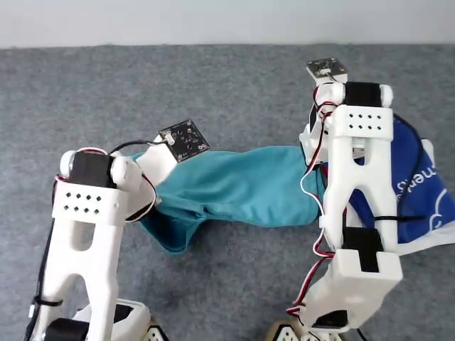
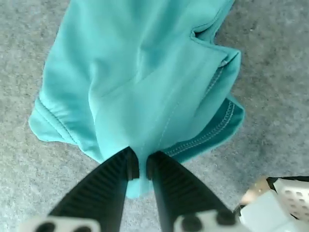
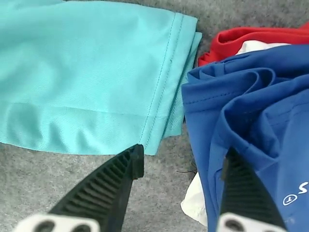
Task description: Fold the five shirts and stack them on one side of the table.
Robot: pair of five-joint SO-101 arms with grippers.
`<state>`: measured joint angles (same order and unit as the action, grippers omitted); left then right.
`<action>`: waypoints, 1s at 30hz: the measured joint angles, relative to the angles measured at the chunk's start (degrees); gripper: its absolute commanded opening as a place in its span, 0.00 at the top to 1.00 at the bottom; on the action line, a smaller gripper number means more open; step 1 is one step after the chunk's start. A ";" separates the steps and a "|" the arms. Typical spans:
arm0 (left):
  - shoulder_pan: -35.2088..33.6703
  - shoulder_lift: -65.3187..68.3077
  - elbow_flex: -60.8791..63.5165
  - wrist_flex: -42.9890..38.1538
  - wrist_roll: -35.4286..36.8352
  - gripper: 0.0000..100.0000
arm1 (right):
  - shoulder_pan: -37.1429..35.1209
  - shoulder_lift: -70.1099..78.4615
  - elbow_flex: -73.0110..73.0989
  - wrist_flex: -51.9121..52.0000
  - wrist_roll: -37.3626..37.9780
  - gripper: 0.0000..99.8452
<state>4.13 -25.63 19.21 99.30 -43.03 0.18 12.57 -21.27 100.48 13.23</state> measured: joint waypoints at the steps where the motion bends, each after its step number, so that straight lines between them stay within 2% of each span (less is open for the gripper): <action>1: 0.62 -1.05 1.41 0.00 0.00 0.98 | 0.00 0.00 0.00 0.00 0.00 0.74; 3: 3.87 -2.90 6.95 0.00 -0.53 0.98 | 0.00 0.00 0.00 0.00 0.00 0.74; 7: 14.95 -5.36 23.38 0.00 -3.87 0.98 | 0.00 0.00 0.00 0.00 0.00 0.74; 9: 18.73 -6.15 26.46 0.00 -3.96 0.98 | 0.00 0.00 0.00 0.00 0.00 0.74; 12: 17.76 -7.56 25.05 0.00 -1.32 0.98 | 0.00 0.00 0.00 0.00 0.00 0.74; 16: 11.43 -8.00 19.69 0.00 1.49 0.92 | 0.00 0.00 0.00 0.00 0.00 0.74; 21: 5.80 -8.00 19.08 0.00 1.76 0.89 | 0.00 0.00 0.00 0.09 0.00 0.74; 30: 4.92 -8.00 19.08 0.00 1.58 0.89 | 0.00 0.00 0.00 0.09 0.00 0.74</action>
<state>9.05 -33.63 38.29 99.30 -41.45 0.18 12.57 -21.27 100.57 13.23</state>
